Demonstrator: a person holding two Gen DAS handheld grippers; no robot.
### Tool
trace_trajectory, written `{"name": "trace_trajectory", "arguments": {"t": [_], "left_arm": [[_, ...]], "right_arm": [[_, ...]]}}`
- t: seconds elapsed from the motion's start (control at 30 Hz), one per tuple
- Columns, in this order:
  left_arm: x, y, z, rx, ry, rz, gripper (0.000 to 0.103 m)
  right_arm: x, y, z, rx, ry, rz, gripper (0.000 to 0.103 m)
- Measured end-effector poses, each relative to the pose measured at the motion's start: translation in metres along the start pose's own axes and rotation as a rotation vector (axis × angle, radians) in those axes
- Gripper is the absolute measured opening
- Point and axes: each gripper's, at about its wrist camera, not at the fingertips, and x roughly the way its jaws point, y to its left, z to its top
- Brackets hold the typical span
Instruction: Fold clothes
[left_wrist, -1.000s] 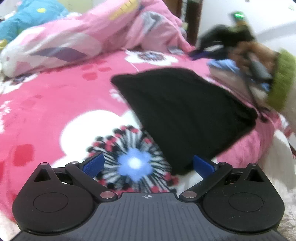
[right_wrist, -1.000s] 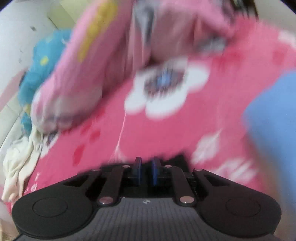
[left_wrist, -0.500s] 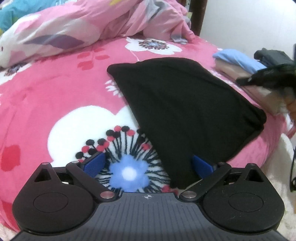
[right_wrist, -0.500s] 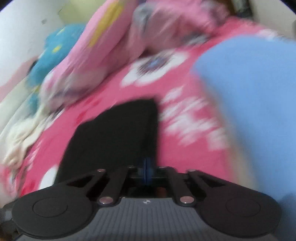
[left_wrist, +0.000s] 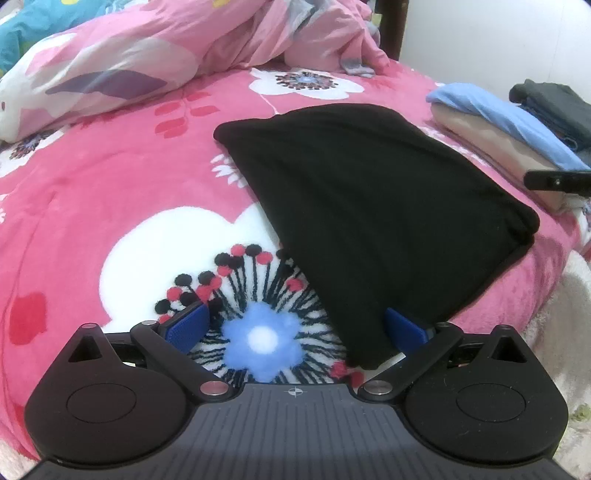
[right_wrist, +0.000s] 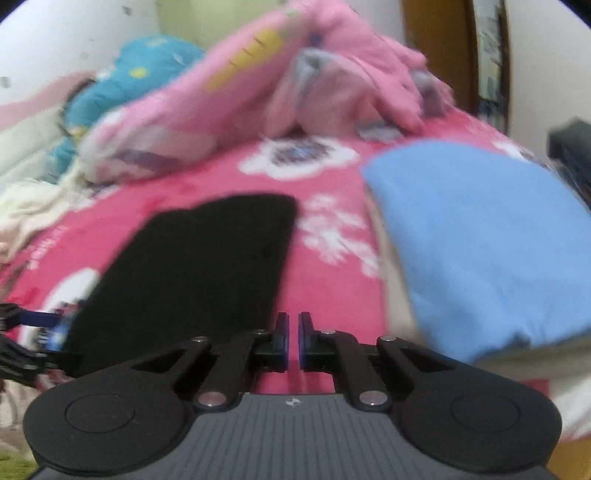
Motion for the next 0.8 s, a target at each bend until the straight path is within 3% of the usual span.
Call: {"name": "trace_trajectory", "arguments": {"t": [0.13, 0.23, 0.3, 0.33, 0.4, 0.47, 0.7, 0.8], "left_arm": [[-0.001, 0.000, 0.000, -0.001, -0.003, -0.001, 0.102], [0.000, 0.001, -0.001, 0.000, -0.007, -0.004, 0.103], [0.001, 0.001, -0.001, 0.003, -0.006, -0.005, 0.103], [0.001, 0.001, -0.001, 0.004, -0.006, -0.006, 0.103], [0.001, 0.001, -0.001, 0.006, -0.006, -0.006, 0.103], [0.001, 0.001, -0.001, 0.006, -0.006, -0.004, 0.103], [0.002, -0.001, -0.001, 0.001, -0.003, 0.006, 0.103], [0.002, -0.001, -0.001, 0.001, -0.005, 0.004, 0.103]], "right_arm": [[0.025, 0.034, -0.012, -0.133, 0.082, 0.100, 0.006], [0.014, 0.021, -0.023, -0.086, 0.113, 0.054, 0.000], [0.006, 0.012, -0.030, -0.049, 0.132, 0.020, 0.000], [0.002, 0.007, -0.033, -0.031, 0.141, 0.003, 0.006], [-0.002, 0.002, -0.027, -0.067, 0.123, -0.068, 0.007], [-0.009, 0.004, -0.019, -0.064, 0.082, -0.039, 0.007], [0.026, 0.032, -0.007, -0.096, 0.026, 0.042, 0.008], [0.028, 0.015, -0.014, -0.017, 0.060, -0.028, 0.008]]}}
